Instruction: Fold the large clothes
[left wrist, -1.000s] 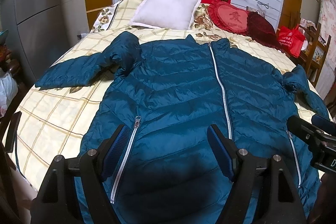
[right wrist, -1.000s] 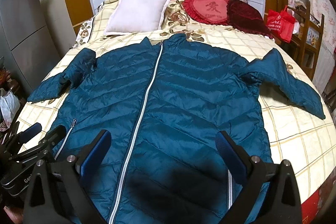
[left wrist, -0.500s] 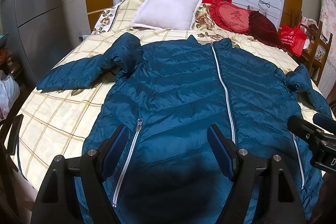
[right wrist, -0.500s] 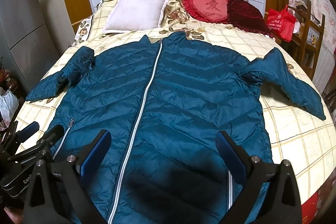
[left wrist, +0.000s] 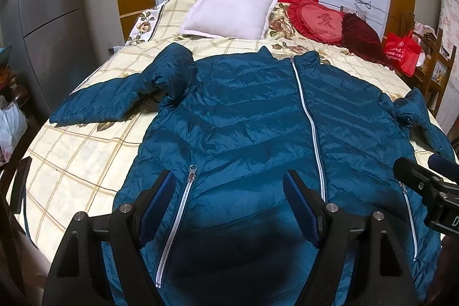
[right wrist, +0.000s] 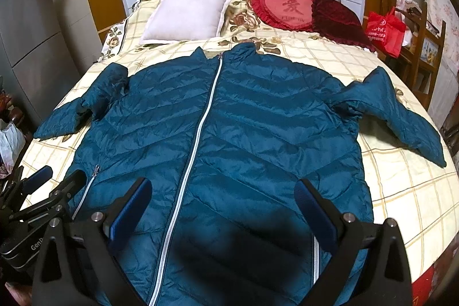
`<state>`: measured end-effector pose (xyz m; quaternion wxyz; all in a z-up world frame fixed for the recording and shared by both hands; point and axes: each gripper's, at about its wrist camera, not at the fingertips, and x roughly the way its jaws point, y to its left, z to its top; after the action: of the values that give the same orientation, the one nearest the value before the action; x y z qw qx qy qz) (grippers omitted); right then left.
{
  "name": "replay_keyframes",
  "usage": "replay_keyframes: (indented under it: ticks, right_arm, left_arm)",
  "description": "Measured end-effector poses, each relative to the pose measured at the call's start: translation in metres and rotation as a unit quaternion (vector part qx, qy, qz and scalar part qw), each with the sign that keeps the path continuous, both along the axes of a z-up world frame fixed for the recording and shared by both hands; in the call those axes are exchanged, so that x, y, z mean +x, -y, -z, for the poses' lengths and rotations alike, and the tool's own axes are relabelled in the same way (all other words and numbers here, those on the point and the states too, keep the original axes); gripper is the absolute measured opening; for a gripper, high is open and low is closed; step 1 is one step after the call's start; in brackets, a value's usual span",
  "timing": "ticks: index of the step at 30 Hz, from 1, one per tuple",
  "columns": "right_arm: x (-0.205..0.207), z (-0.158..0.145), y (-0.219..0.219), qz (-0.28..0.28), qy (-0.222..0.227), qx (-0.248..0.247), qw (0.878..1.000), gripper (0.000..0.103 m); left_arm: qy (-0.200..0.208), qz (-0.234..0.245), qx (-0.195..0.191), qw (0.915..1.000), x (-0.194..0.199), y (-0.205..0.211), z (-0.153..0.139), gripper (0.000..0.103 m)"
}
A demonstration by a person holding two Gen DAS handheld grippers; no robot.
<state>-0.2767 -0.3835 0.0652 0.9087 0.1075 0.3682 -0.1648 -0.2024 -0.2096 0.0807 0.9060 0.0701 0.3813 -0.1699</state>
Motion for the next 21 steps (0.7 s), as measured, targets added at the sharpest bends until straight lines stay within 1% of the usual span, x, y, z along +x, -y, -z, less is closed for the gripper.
replay_keyframes:
  ticks: [15,21]
  right_arm:
    - [0.0028,0.0040,0.0012,0.000,-0.001,-0.003,1.000,0.101]
    - [0.0083,0.0023,0.0028,-0.004,-0.008,-0.002,1.000,0.101]
  left_arm:
    - [-0.002,-0.004,0.003,1.0000,0.0018,-0.0009,0.0024,0.054]
    - [0.007,-0.005,0.010,0.9999,0.0084,0.0003,-0.0009,0.054]
